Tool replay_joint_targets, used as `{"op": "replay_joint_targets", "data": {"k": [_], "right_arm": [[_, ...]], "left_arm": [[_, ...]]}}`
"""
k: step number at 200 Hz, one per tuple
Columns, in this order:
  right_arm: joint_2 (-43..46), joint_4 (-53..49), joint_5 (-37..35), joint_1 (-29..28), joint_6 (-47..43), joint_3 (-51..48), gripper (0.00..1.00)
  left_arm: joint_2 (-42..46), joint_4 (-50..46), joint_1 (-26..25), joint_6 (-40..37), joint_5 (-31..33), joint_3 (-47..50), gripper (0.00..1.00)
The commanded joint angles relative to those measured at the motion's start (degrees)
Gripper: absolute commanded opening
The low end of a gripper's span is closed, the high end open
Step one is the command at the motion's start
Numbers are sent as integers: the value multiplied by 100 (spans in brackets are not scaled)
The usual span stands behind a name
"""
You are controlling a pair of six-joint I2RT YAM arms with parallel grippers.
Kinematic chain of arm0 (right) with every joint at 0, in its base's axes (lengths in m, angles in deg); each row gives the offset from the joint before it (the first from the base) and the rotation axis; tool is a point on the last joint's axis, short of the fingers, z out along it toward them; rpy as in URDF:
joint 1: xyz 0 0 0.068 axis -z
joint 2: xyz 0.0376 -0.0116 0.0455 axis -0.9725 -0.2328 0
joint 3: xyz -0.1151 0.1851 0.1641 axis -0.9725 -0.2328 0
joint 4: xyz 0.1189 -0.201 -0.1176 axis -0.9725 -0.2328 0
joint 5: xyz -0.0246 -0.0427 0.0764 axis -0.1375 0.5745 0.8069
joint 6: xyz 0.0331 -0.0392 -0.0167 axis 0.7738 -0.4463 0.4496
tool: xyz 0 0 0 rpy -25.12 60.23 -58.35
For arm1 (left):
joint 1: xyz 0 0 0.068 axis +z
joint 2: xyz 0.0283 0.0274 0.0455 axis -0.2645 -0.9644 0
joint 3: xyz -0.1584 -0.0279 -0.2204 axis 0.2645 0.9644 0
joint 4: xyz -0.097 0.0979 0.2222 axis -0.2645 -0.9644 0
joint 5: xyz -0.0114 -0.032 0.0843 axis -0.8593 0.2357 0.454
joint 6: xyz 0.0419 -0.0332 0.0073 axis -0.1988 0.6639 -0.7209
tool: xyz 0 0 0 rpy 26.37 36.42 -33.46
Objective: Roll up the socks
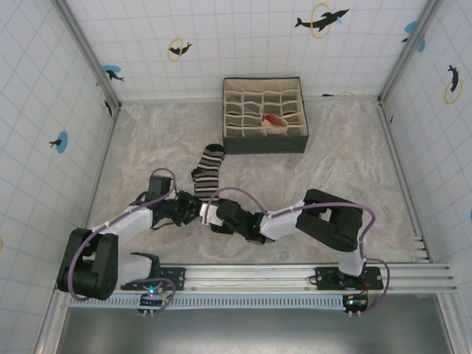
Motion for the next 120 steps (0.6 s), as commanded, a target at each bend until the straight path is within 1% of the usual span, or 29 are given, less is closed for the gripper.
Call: {"op": "replay_joint_targets", "data": {"k": [1,9,15,29,34,49,56,79,82,91,95,108,112,120], "right_arm": [[-253,-168,220,74,-89,155,62],[-275,-182,245,91,-78,176,58],[-290,-196,271,107,-71,190,53],[-292,-219,335,117,-49,195,50],[-303,-229,346,125,-50,202,47],[-319,-280,361,122,-51,221,45],[-327,-303,364,125,-51,229,42],[-344,-355,407,132,-38,239,40],[-339,-364,412,127,-40,245,37],[-360,-411,430,142,-30,268,34],[-363,-431,437,144,-37,288,31],[-374,-499,501,158,-5,334,28],[-370,-515,531,168,8,348,25],[-371,-575,589,192,59,385,23]], "left_arm": [[-27,-104,56,-95,15,-184,45],[-41,-114,56,-111,10,-193,43],[-47,-115,61,-123,10,-203,42],[-67,-128,65,-136,1,-198,39],[-74,-131,65,-136,1,-193,38],[-85,-131,65,-145,1,-207,36],[-85,-132,65,-153,1,-204,34],[-76,-155,69,-175,9,-215,32],[-76,-170,72,-185,9,-214,31],[-70,-208,74,-209,18,-236,30],[-67,-218,71,-221,31,-245,30],[-50,-279,73,-259,60,-275,29],[-50,-306,72,-275,69,-287,29],[-41,-373,74,-314,96,-328,29]]}}
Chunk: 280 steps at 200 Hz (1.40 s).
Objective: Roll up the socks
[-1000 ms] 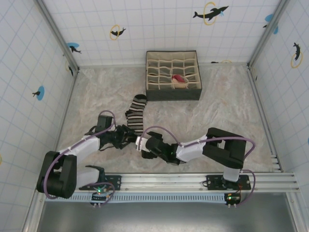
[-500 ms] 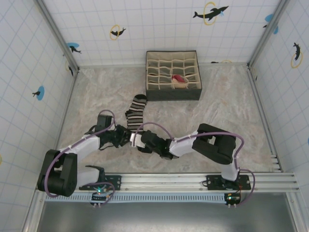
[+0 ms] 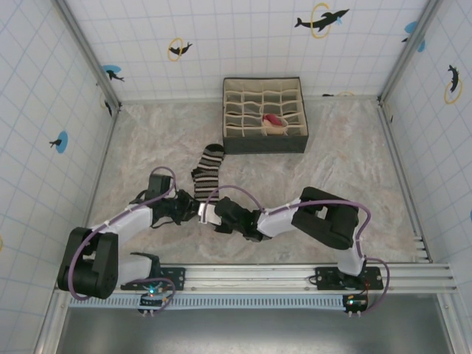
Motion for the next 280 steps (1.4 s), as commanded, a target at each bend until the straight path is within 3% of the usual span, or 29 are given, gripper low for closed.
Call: {"op": "replay_joint_targets", "data": {"k": [1,45,80,99,138,204,246,280], "right_arm": [[-192,-382,202,81,80,179,23],[-208,-1176,911,358,537,667,11],[-528,-2566,1662,659,1261,1675,7],[-804,-3245,2056,834,1577,2282,4],[-1433,-4320,2913,1195,2173,3341,0],[-1551,-4678,4211,1692,3194,4042,0],[-2411,-5743,4986,1979,3709,5499,0],[-2914,-6311,5008,2049,3833,6169,0]], "left_arm": [[3,-262,47,-219,81,-213,29],[92,-920,87,-692,432,-629,34],[242,-1446,143,-1151,896,-885,58],[274,-1520,179,-1329,970,-854,64],[221,-1622,258,-1606,1048,-807,65],[330,-1497,293,-1855,914,-692,61],[375,-1240,293,-1860,915,-421,59],[279,-1234,289,-1960,1156,-461,58]]}}
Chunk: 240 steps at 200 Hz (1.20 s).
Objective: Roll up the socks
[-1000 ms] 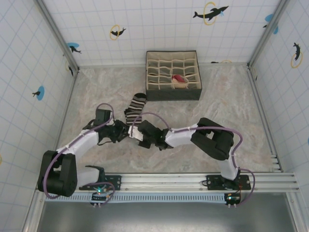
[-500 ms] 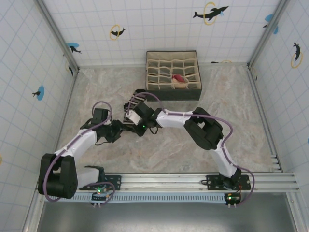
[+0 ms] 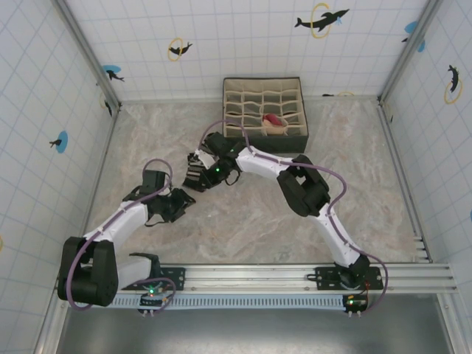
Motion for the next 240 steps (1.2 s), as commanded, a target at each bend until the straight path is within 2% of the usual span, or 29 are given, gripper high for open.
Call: {"op": "replay_joint_targets", "data": {"k": [1,30,83,118,148,240], "right_arm": [[-363,-771,264,38,270,347,0],[-441,-837,220,50,324,339,0],[-489,-763,311,125,528,347,0],[-529,-746,392,175,556,347,0],[-548,-697,414,188,602,347,0],[-575,-539,453,200,730,347,0]], "left_arm": [[-44,72,3,-219,163,11,58],[-165,-12,16,-205,588,-196,57],[-615,388,116,-269,879,-634,56],[-764,1205,142,-322,674,-564,48],[-889,1828,142,-173,336,-415,47],[-1392,2074,142,-133,243,-273,46]]}}
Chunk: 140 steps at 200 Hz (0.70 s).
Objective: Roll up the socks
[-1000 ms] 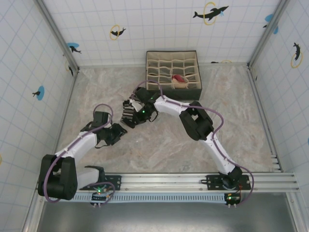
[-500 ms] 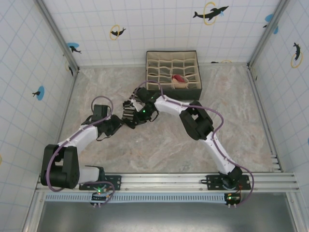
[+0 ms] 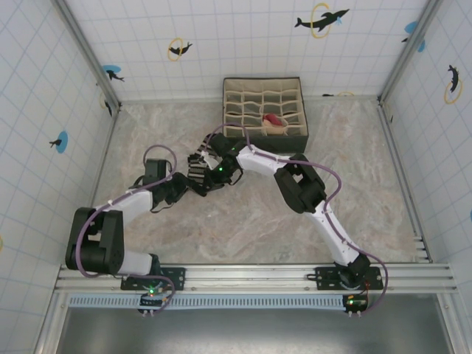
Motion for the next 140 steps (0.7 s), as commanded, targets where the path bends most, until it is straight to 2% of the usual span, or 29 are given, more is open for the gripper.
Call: {"op": "replay_joint_targets", "data": {"k": [1,80,140], "right_arm": [[-247,-102,-96,25,62,173,0],[-232,-155,-103,22,16,168,0],[-118,-131,-151,21,-158,117,3]], "left_arm": [[-115,137,26,-12,-77,66,46],[-506,365,19,39,-87,-14,48],[-744,276,19,-89,-24,-170,36]]}}
